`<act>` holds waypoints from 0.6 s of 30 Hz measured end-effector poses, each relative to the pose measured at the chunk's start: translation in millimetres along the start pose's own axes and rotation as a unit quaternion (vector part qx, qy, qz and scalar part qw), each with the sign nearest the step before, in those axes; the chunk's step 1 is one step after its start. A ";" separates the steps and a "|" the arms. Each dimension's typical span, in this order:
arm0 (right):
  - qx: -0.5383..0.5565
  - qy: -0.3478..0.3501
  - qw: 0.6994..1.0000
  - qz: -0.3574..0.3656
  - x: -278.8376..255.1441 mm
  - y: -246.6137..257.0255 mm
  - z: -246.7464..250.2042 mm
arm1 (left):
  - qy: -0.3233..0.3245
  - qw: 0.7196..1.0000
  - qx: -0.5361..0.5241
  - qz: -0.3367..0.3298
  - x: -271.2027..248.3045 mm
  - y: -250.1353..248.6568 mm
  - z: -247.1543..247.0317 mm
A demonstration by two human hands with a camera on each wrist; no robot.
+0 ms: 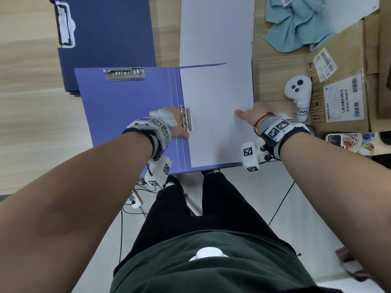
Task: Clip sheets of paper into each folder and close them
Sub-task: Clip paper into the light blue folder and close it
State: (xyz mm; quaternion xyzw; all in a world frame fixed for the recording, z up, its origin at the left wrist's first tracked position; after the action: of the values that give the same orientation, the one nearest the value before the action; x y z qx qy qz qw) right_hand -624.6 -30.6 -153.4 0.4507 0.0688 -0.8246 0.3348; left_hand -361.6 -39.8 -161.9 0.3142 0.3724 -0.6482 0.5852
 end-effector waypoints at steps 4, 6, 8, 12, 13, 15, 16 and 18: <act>-0.006 -0.011 1.000 0.001 0.1 -6.7 3.1 | 0.005 1.000 -0.003 -0.008 -2.4 -2.9 -8.8; -0.018 -0.019 1.000 0.000 -0.5 -13.7 10.0 | 0.023 0.999 -0.006 -0.028 -2.6 -10.1 -12.3; -0.034 -0.025 0.999 -0.006 -0.2 -24.1 19.6 | 0.033 0.998 -0.020 -0.049 -3.2 -20.3 -12.8; -0.066 -0.030 0.997 -0.029 0.8 -47.9 35.0 | -0.003 0.997 -0.029 -0.065 -1.4 -34.8 0.6; -0.073 -0.032 0.997 -0.027 -0.1 -49.7 37.5 | -0.009 0.998 -0.030 -0.059 0.3 -34.1 4.6; -0.072 -0.041 0.996 -0.020 -3.2 -49.5 44.2 | -0.026 0.998 -0.035 -0.044 4.2 -30.6 14.2; -0.069 -0.045 0.996 -0.016 -4.1 -47.2 46.3 | -0.036 0.998 -0.041 -0.031 7.7 -26.2 17.8; -0.053 -0.071 0.996 -0.003 -4.4 -38.2 53.6 | -0.054 0.998 -0.039 -0.011 10.7 -18.4 26.7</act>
State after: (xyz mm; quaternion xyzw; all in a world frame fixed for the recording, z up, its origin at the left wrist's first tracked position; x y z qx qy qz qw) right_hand -683.8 -21.4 -125.8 0.3727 0.0902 -0.8505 0.3600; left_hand -380.4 -67.4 -154.8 0.2517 0.3686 -0.6553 0.6094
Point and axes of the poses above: each hand's wrist, its own x-axis towards the middle knuckle, its own z-axis out of the back of the hand, y = z × x, the point moved 6 cm from there along x, towards the middle knuckle, and after that the axes turned 4 degrees about x, right-handed, at the moved point
